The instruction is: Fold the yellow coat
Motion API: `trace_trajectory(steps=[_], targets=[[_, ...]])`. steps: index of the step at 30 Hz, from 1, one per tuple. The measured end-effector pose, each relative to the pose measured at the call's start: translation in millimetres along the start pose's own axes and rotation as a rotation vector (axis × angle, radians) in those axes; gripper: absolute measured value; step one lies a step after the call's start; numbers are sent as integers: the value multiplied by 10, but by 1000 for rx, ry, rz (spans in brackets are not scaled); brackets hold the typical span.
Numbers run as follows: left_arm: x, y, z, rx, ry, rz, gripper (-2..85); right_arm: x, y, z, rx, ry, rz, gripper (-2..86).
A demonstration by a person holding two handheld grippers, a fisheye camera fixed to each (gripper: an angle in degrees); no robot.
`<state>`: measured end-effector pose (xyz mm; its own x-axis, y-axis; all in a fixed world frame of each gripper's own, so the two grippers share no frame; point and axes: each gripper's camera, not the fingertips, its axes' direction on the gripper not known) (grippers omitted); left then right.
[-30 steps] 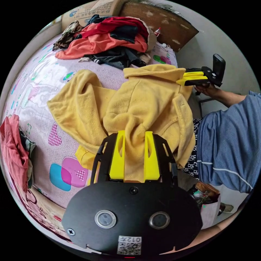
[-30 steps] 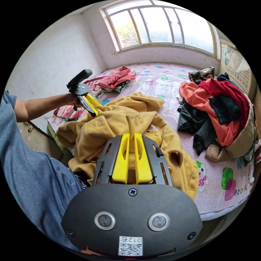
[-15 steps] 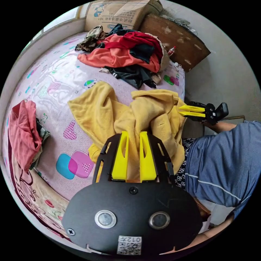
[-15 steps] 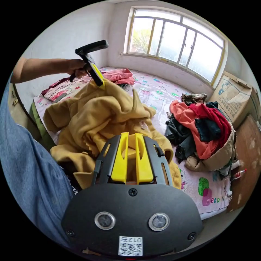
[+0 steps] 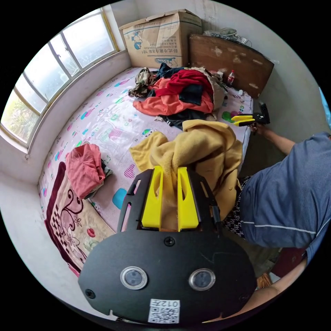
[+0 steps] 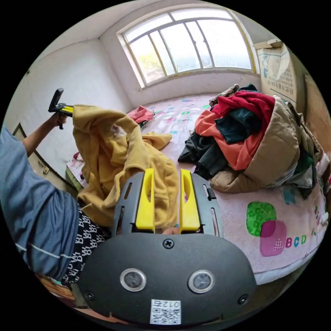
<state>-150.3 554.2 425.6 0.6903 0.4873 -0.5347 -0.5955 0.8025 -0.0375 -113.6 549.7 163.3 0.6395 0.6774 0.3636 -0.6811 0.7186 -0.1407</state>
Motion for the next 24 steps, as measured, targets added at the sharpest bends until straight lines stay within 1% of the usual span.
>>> trace_trajectory(steps=[1,3,4,6,8,9,10,13,15,16,19,21,22,24], targets=[[59,5,9,-5,-3,-13,41,74,-56,125,-39,-22,-29,118],[291,28,32,-22,-21,-61,41,247,-277,626,-162,-80,-160,128],[341,34,35,-24,-22,-75,41,266,-335,747,-187,-93,-191,131],[536,63,41,-22,-30,-132,41,290,-574,1206,-261,-202,-282,149],[684,75,55,-22,-31,-161,41,265,-709,1572,-331,-292,-324,166],[776,75,72,-31,-38,-184,41,232,-770,1821,-384,-359,-351,167],[823,74,82,-36,-42,-194,41,208,-791,1940,-408,-383,-364,168],[1069,73,124,-51,-68,-235,40,9,-806,2343,-444,-429,-422,133],[1262,103,120,-43,-100,-277,40,-162,-781,2394,-409,-424,-431,84],[1313,115,113,-42,-113,-286,40,-198,-778,2367,-391,-422,-425,79],[1546,209,-2,-17,-177,-330,41,-396,-804,2024,-255,-387,-392,59],[1712,316,-237,52,-241,-365,42,-609,-954,1543,-119,-323,-381,47],[1753,341,-314,75,-256,-371,43,-682,-1006,1420,-93,-296,-387,44],[1931,401,-695,172,-342,-370,44,-1113,-1267,863,16,-142,-449,35]])
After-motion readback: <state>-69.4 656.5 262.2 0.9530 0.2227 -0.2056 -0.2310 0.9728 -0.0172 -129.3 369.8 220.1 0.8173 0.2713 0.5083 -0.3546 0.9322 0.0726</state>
